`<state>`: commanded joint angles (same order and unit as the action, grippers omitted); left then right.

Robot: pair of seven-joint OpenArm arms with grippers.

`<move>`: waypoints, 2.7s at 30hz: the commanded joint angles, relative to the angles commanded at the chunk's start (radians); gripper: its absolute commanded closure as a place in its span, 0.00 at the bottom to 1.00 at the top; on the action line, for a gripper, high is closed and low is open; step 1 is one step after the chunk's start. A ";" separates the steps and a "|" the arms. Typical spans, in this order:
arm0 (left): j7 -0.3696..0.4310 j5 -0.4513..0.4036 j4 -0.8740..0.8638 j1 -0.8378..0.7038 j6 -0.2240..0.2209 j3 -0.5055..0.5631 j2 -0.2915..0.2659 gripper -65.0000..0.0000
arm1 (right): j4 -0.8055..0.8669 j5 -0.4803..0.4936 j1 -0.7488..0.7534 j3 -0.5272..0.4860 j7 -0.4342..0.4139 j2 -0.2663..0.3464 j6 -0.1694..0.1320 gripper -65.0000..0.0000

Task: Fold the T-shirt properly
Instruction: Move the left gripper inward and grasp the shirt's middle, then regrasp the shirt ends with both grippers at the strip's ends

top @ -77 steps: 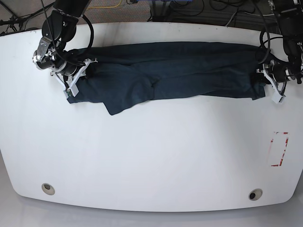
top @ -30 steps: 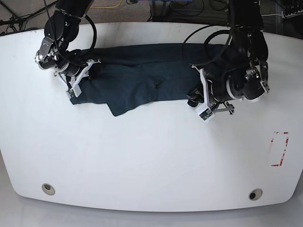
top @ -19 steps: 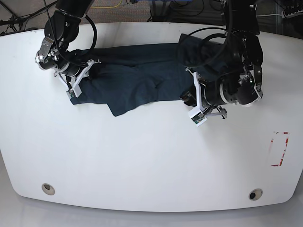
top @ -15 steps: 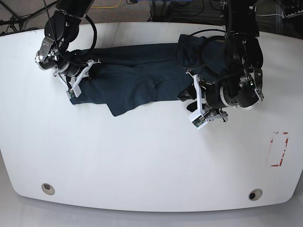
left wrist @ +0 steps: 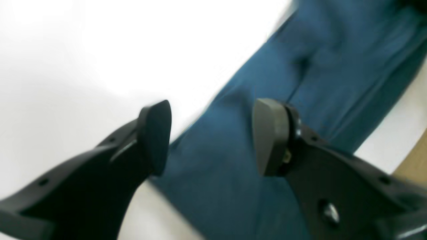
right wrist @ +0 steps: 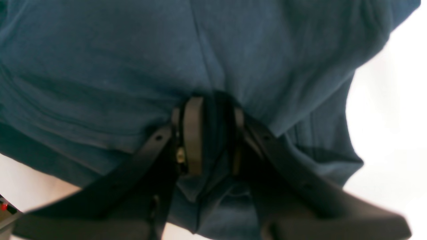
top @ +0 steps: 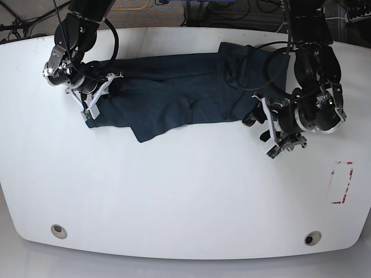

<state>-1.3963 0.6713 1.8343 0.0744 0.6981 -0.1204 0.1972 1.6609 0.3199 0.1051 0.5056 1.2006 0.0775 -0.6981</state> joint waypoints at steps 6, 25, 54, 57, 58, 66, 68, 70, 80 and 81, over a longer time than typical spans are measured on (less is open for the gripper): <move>0.000 0.006 0.002 -0.072 0.000 0.000 0.068 0.70 | 0.012 0.080 -0.032 0.006 0.008 0.002 0.000 0.81; 0.139 -0.002 -0.063 -0.222 0.000 0.008 0.203 0.76 | -0.006 0.448 -0.120 0.293 0.138 0.020 0.000 0.08; 0.148 -0.002 -0.152 -0.186 0.000 0.015 0.221 0.75 | -0.285 0.456 -0.107 0.269 0.107 0.112 0.000 0.09; 0.148 -0.002 -0.147 -0.184 0.000 0.015 0.221 0.75 | -0.284 0.456 -0.103 0.238 0.109 0.069 0.000 0.09; 0.148 -0.002 -0.147 -0.184 0.000 0.015 0.221 0.75 | -0.282 0.456 -0.095 0.229 0.109 0.058 0.000 0.09; 0.148 -0.002 -0.149 -0.184 0.000 0.014 0.221 0.75 | -0.198 0.448 -0.078 0.176 0.112 -0.015 0.000 0.09; 0.148 -0.002 -0.149 -0.184 0.000 0.014 0.221 0.75 | -0.183 0.450 -0.066 0.175 0.112 -0.020 0.000 0.09; 0.148 -0.002 -0.149 -0.184 0.000 0.014 0.221 0.75 | -0.164 0.450 -0.057 0.175 0.112 -0.021 0.000 0.10; 0.148 -0.003 -0.150 -0.169 0.000 0.014 0.221 0.75 | -0.160 0.446 -0.054 0.175 0.110 -0.014 0.000 0.57; 0.148 -0.003 -0.149 -0.166 0.000 0.014 0.221 0.75 | -0.160 0.446 -0.054 0.176 0.110 -0.012 0.000 0.63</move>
<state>-1.2482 0.6682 1.6855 -0.0913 0.6981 -0.1066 0.4181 1.5014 0.7664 0.0514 0.6820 1.3111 0.0652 -0.6981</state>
